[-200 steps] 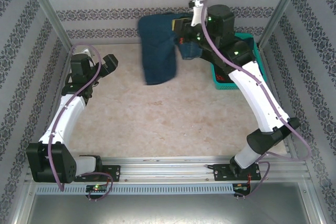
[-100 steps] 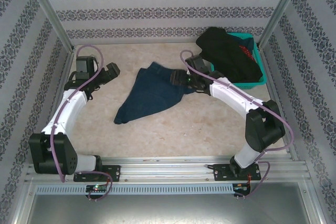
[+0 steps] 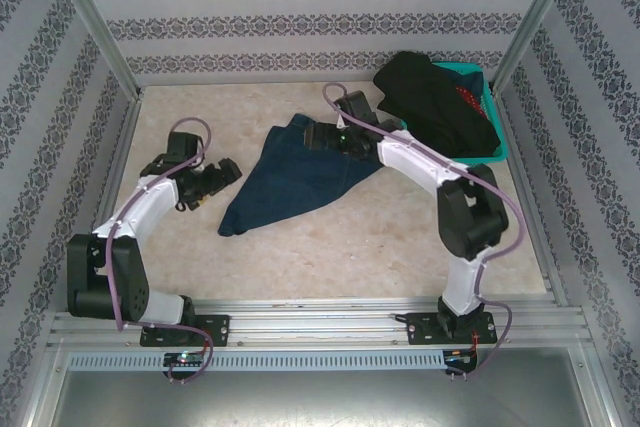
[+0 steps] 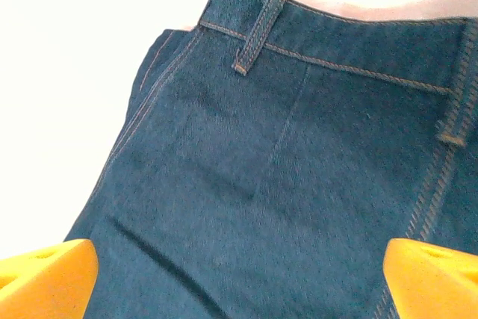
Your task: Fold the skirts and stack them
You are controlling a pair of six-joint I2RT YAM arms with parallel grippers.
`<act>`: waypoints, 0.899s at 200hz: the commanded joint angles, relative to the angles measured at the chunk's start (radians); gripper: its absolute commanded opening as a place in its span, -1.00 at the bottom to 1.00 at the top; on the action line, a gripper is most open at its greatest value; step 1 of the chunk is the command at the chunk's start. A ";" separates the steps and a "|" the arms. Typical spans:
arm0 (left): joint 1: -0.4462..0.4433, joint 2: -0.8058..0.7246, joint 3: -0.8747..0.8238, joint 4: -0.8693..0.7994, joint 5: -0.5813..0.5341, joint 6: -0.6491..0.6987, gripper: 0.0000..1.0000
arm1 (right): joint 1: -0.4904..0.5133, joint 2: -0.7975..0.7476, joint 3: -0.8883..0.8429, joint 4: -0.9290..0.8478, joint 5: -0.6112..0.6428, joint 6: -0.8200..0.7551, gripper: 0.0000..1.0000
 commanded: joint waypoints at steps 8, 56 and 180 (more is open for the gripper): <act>-0.063 -0.037 -0.057 -0.116 -0.043 -0.031 0.98 | -0.012 0.130 0.161 -0.052 0.003 0.069 0.95; -0.090 -0.030 -0.152 -0.094 -0.002 -0.036 0.55 | -0.009 0.285 0.352 -0.061 -0.057 0.106 0.95; -0.223 0.029 -0.081 -0.110 -0.123 0.071 -1.00 | -0.006 -0.052 -0.340 0.135 0.036 0.409 0.95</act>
